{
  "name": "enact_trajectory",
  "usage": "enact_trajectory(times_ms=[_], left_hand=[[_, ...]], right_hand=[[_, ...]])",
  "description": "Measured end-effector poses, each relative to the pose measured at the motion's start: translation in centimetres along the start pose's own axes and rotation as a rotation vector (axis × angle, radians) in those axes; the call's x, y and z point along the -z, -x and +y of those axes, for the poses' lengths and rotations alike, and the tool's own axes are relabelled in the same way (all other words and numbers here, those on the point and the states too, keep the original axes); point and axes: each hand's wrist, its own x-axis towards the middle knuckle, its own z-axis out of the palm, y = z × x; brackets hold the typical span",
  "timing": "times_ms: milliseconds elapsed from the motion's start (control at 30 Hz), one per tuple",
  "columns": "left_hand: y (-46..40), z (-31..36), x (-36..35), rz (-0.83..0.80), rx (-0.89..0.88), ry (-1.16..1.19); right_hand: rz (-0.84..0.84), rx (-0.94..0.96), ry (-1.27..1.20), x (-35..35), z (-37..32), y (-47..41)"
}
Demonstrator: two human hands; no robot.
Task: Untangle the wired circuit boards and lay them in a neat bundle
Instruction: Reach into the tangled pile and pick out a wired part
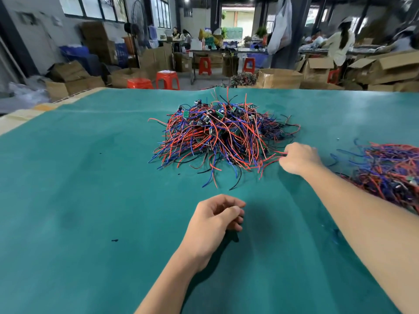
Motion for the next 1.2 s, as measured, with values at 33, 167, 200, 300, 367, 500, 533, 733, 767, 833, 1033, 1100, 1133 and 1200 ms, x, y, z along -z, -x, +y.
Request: enact_trajectory(times_ms=[33,167,200,300,367,500,533,733,767,833,1033,1100,1133,1200], left_hand=[[0.0,-0.1,0.1,0.000,-0.002,-0.003],[0.1,0.0,0.0,-0.005,-0.001,-0.007],[0.1,0.0,0.0,-0.001,0.001,-0.011],[0.2,0.0,-0.1,0.003,0.009,-0.027],[0.3,0.3,-0.3,-0.004,0.005,-0.036],[0.8,0.8,-0.8,-0.079,-0.011,-0.002],[0.9,0.9,-0.9,-0.103,-0.013,0.020],[1.0,0.8,-1.0,-0.088,-0.071,-0.063],[1.0,0.8,-1.0,-0.082,-0.068,-0.072],[0.9,0.8,-0.8,-0.078,-0.057,-0.079],[0.8,0.8,-0.5,-0.045,-0.016,-0.026],[0.6,0.8,-0.6,-0.034,-0.009,-0.006],[0.6,0.8,-0.6,-0.024,-0.005,0.008],[0.5,0.9,-0.6,-0.016,0.002,0.060]], right_hand=[[0.017,0.024,-0.069,0.1,0.3,0.4],[0.123,0.038,-0.542,1.0,1.1,4.3],[0.116,0.014,-0.668,1.4,1.2,5.8],[0.005,-0.058,-0.906,2.7,1.5,10.6],[-0.076,-0.062,-1.099,3.8,1.6,13.5],[-0.279,-0.027,-1.461,3.4,-0.5,17.8],[-0.314,-0.018,-1.500,2.7,-1.1,18.6],[-0.235,0.083,-1.460,-0.6,-1.9,20.0],[-0.220,0.091,-1.459,-0.7,-1.8,19.8],[-0.235,0.110,-1.466,-0.9,-1.8,19.6],[-0.296,0.079,-1.518,-1.1,-1.6,19.4],[-0.315,0.061,-1.592,-0.9,-1.7,19.5],[-0.321,0.042,-1.635,-0.8,-1.7,19.5],[-0.345,0.032,-1.695,-0.5,-1.4,19.5]])
